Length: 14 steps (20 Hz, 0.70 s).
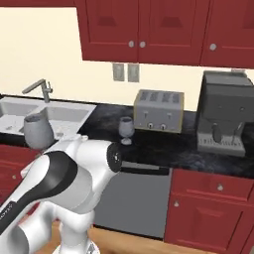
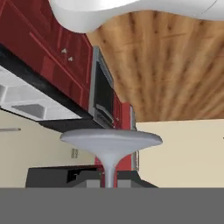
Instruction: Retrieve the wine glasses from the counter and place one next to each plate.
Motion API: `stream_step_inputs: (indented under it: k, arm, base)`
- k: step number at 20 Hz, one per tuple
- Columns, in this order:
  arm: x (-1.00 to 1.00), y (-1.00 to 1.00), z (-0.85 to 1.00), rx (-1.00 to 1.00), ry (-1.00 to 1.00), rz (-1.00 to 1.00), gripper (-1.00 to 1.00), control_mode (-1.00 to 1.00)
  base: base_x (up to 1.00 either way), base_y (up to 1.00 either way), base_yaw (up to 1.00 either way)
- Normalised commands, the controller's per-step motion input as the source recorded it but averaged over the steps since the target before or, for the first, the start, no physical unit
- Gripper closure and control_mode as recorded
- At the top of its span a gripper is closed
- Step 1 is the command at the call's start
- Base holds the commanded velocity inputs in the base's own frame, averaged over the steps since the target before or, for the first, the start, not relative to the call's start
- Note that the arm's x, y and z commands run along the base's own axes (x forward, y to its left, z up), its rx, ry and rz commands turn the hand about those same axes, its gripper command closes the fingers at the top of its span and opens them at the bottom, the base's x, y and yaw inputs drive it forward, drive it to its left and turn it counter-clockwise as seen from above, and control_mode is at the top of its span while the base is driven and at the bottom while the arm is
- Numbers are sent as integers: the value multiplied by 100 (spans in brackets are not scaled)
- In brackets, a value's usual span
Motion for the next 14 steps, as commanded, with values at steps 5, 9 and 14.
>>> stream_step_inputs:
  k: [5,9,14]
  arm:
    - [0,0,0,0,0,0,100,100]
    - [0,0,0,0,0,0,100,100]
    - [0,0,0,0,0,0,100,100]
  base:
    - [-50,70,63]
    - [-5,0,100]
    - [0,0,100]
